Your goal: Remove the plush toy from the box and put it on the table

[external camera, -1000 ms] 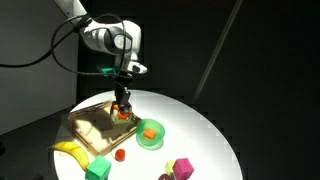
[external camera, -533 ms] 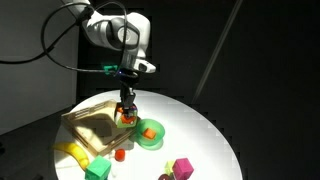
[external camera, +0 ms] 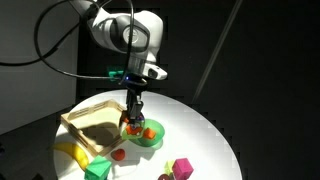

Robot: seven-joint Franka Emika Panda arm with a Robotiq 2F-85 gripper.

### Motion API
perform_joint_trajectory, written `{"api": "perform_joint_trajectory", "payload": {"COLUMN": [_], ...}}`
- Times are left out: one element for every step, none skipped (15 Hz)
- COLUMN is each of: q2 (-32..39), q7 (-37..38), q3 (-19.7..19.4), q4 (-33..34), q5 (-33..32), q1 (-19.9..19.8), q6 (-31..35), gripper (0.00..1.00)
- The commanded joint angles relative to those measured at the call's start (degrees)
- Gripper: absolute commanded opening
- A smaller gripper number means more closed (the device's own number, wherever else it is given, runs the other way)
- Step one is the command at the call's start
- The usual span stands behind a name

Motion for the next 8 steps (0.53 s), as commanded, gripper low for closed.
{"api": "perform_joint_trajectory", "payload": {"q2": [-0.58,-0.32,0.06,0.48,0.87,1.35,1.90,2.57], "q7": [-3.98,-4.79,-5.27,-5.75,-6.11,-6.58,-6.68,-6.85], "q3": [-0.23,-0.27,-0.39,-0.47,-0.54,-0.57,-0.63,-0.63], "q4": [-0.58,-0.39,-0.15,0.08,0.25,0.45,0.69,0.97], "q5": [1.00,1.24,1.35,1.48,1.58,1.87,1.96,2.21], "q1": [-2.43,-3.04,-3.57,-4.08,-4.52,-4.97,-5.30,-5.61], "q6": [1.10,1.25,1.58,1.90,2.21,2.68,3.06,3.59], "gripper": [0.15,0.15,0.15,0.15,0.15,0.15,0.15,0.15]}}
